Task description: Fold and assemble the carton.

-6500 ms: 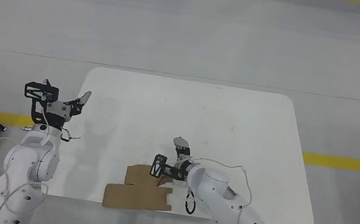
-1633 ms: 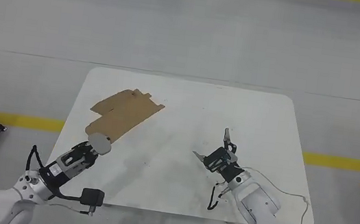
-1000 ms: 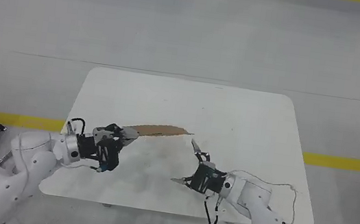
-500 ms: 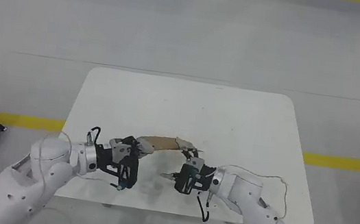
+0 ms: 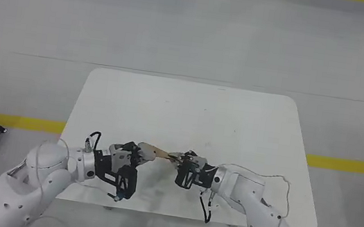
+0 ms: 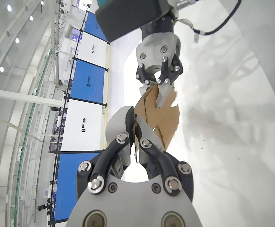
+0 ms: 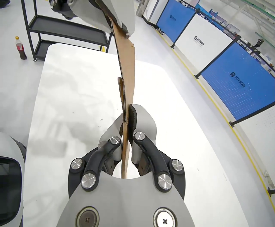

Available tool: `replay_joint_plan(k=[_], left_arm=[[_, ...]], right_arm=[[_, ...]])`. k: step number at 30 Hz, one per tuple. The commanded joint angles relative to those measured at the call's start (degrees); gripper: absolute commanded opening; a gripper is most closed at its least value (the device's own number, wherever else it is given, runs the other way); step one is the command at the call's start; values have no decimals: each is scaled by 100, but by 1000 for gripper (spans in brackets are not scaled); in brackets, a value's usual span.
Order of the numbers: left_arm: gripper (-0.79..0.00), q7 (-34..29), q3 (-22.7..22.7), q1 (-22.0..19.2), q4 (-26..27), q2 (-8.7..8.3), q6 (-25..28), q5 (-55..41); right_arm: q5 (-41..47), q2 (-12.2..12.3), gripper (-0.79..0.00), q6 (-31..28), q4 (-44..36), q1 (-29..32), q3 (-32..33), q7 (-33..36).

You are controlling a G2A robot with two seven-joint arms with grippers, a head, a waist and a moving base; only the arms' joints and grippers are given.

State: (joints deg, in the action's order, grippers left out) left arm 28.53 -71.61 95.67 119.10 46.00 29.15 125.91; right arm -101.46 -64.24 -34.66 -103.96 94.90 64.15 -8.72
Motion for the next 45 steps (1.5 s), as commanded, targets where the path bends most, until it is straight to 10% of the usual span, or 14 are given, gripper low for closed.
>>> replay_joint_plan(k=[1, 13, 24, 45], left_arm=[[0, 122, -194, 102, -19, -16, -241, -96], [0, 2045, -2251, 1724, -1399, -141, -1322, -1508], [0, 2463, -2328, 1884, -1706, -146, -1224, -1586], [0, 2463, -2328, 1884, -1706, -146, -1224, -1586]], right_arm=[[84, 7, -785, 44, 2, -1, 43, -21], [1322, 182, -785, 177, 596, 494, 1270, -4384], [1479, 192, -785, -278, 720, 382, 1191, -4300], [4745, 12, -785, -1477, 1339, -287, 640, -4264]])
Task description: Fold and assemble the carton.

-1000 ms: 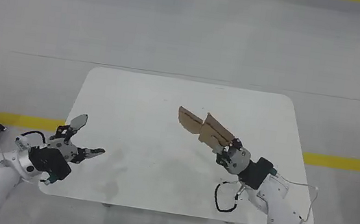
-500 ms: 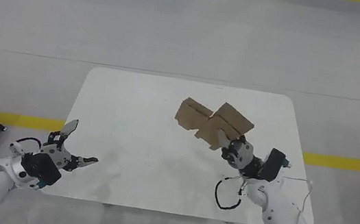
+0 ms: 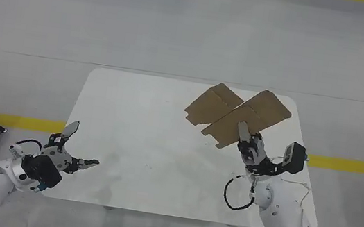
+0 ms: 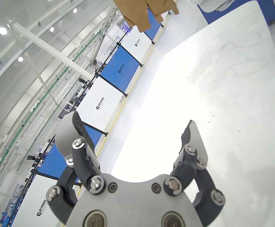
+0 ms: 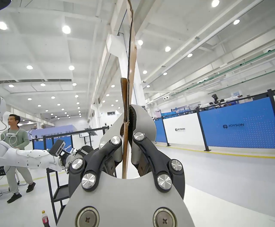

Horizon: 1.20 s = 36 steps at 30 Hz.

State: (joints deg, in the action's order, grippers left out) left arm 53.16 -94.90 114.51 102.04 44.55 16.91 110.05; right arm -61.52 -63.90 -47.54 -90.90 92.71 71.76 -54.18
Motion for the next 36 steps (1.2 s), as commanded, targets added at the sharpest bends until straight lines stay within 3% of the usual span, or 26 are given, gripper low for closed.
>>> replay_joint_plan(k=[1, 6, 17, 20, 22, 25, 28, 32, 36], left_arm=[[0, 0, 0, 0, 0, 0, 0, 0], [0, 0, 0, 0, 0, 0, 0, 0], [0, 0, 0, 0, 0, 0, 0, 0], [0, 0, 0, 0, 0, 0, 0, 0], [0, 0, 0, 0, 0, 0, 0, 0], [0, 0, 0, 0, 0, 0, 0, 0], [0, 0, 0, 0, 0, 0, 0, 0], [0, 0, 0, 0, 0, 0, 0, 0], [0, 0, 0, 0, 0, 0, 0, 0]], right_arm=[[1288, -41, -785, -216, 94, -199, -189, 579], [2713, -125, -785, 598, 83, -666, -401, 1866], [2951, -148, -785, 773, -59, -623, -429, 1985], [4777, -161, -785, 453, -186, -584, -620, 2836], [6552, -109, -785, 581, -385, -618, -700, 4037], [9049, 19, -785, 1474, -691, -653, -472, 6003], [10818, 129, -785, 2440, -690, -613, -60, 7682], [12163, 205, -785, 3728, -503, -667, 336, 9018], [12163, 205, -785, 3728, -503, -667, 336, 9018]])
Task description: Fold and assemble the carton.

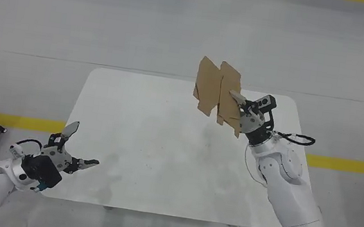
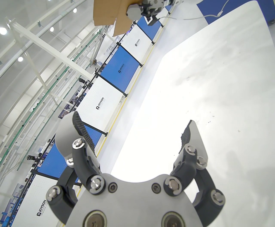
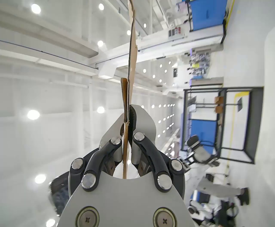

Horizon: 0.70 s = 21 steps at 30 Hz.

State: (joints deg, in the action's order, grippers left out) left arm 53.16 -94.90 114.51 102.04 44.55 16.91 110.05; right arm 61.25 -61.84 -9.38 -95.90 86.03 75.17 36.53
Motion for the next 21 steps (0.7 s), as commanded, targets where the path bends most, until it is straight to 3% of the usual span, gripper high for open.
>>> replay_joint_plan(k=[1, 6, 8, 16, 21], left_arm=[[0, 0, 0, 0, 0, 0, 0, 0], [0, 0, 0, 0, 0, 0, 0, 0], [0, 0, 0, 0, 0, 0, 0, 0], [0, 0, 0, 0, 0, 0, 0, 0], [0, 0, 0, 0, 0, 0, 0, 0]], right_arm=[[-113, -1, -785, -88, -3, 1, -5, -53], [-113, -1, -785, -88, -3, 1, -5, -53], [136, -13, -785, 189, -55, 25, -43, -33], [1888, 59, -785, 3120, 110, -280, 351, 444], [2964, 105, -785, 5464, 577, -806, 383, 670]])
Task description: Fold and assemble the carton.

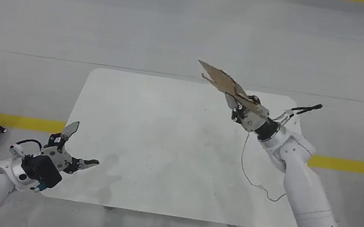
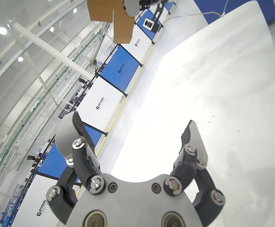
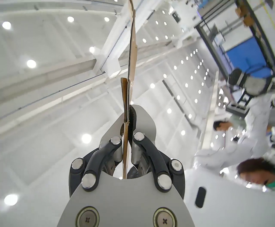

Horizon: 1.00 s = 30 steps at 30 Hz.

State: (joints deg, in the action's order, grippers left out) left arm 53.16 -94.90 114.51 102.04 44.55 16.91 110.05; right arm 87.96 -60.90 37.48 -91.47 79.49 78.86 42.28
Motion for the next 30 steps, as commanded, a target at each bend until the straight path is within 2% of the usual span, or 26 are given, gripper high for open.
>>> replay_joint_plan(k=[1, 3, 8, 13, 23, 26, 29, 30], left_arm=[[0, 0, 0, 0, 0, 0, 0, 0], [0, 0, 0, 0, 0, 0, 0, 0], [0, 0, 0, 0, 0, 0, 0, 0], [0, 0, 0, 0, 0, 0, 0, 0], [0, 0, 0, 0, 0, 0, 0, 0], [0, 0, 0, 0, 0, 0, 0, 0], [0, 0, 0, 0, 0, 0, 0, 0], [0, 0, 0, 0, 0, 0, 0, 0]], right_arm=[[448, 23, -785, 1203, 274, -271, 22, 156], [706, 42, -785, 1995, 513, -502, -1, 241], [1367, 204, -785, 2053, 689, -900, -909, 401], [2367, 612, -785, 2053, 641, -1337, -1926, 401], [2367, 612, -785, 2053, 641, -1337, -1926, 401], [2637, 845, -785, 2053, 847, -1565, -2093, 401], [1641, 1061, -785, 1990, 822, -1632, -1781, 439], [1249, 1093, -785, 1623, 737, -1518, -1640, 522]])
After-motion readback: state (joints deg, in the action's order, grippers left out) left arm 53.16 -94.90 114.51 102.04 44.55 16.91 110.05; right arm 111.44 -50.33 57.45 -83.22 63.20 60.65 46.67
